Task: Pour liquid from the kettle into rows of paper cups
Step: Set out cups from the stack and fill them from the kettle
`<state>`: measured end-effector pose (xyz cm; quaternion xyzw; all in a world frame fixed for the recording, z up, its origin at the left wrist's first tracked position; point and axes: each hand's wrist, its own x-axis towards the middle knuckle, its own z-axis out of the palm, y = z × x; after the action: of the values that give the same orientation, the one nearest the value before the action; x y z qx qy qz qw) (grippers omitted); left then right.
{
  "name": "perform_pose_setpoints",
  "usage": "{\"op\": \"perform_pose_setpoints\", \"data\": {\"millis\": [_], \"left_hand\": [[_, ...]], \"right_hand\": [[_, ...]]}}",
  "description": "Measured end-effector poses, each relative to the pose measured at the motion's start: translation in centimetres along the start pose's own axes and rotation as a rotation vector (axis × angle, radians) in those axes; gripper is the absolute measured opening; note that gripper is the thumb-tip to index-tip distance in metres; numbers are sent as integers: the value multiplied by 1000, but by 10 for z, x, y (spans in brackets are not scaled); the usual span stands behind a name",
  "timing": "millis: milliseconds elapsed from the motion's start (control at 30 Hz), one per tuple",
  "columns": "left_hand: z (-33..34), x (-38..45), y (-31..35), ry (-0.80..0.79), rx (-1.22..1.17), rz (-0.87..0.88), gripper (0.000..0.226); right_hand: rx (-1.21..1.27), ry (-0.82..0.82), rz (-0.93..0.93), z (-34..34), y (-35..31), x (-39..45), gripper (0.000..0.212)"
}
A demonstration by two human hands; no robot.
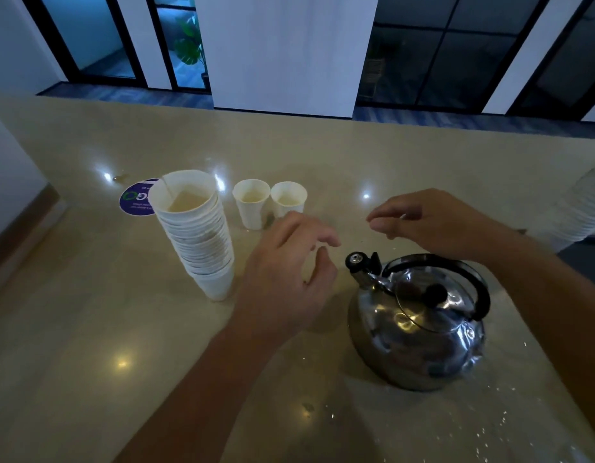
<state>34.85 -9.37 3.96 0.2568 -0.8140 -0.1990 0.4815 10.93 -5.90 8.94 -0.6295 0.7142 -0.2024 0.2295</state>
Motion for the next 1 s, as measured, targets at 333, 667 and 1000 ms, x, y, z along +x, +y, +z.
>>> {"op": "perform_pose_setpoints", "data": {"millis": [333, 667, 1000], "left_hand": [[53, 6, 2, -468, 100, -124, 27], [65, 6, 10, -432, 162, -269, 28], [56, 22, -2, -421, -49, -483, 48]], "right_hand": [[199, 203, 57, 13, 48, -74, 36], [446, 474, 116, 42, 57, -88, 22], [563, 561, 109, 52, 53, -54, 23]]}}
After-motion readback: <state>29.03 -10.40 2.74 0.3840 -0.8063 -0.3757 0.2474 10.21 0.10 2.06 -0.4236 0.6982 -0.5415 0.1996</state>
